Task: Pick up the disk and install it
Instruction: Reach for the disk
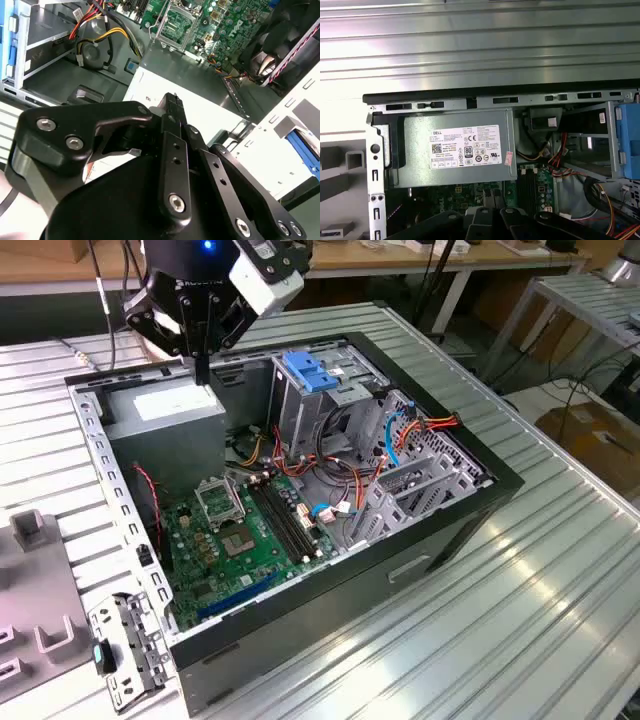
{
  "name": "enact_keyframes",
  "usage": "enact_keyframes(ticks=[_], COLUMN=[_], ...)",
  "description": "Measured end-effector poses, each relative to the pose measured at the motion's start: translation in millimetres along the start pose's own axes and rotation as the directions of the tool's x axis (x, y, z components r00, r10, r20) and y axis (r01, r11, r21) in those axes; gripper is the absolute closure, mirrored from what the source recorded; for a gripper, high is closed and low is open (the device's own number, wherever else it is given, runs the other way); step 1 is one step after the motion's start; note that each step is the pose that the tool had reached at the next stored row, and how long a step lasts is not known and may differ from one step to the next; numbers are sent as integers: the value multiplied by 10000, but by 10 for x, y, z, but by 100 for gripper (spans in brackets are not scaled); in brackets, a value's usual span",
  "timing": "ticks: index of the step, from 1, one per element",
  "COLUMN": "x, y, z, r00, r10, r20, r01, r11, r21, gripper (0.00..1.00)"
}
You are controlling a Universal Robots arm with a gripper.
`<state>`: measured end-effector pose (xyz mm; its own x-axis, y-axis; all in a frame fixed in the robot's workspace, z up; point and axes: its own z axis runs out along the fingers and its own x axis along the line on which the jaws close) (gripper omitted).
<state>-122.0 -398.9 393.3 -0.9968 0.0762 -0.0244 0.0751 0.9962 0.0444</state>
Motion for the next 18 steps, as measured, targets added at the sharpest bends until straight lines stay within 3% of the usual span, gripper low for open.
enact_keyframes(ticks=[18], x=[49], y=[-4], z=[0], r00=[10000], r10=[1], r20=[-11], r01=[-1], r11=[10000], r21=[1], gripper=[89])
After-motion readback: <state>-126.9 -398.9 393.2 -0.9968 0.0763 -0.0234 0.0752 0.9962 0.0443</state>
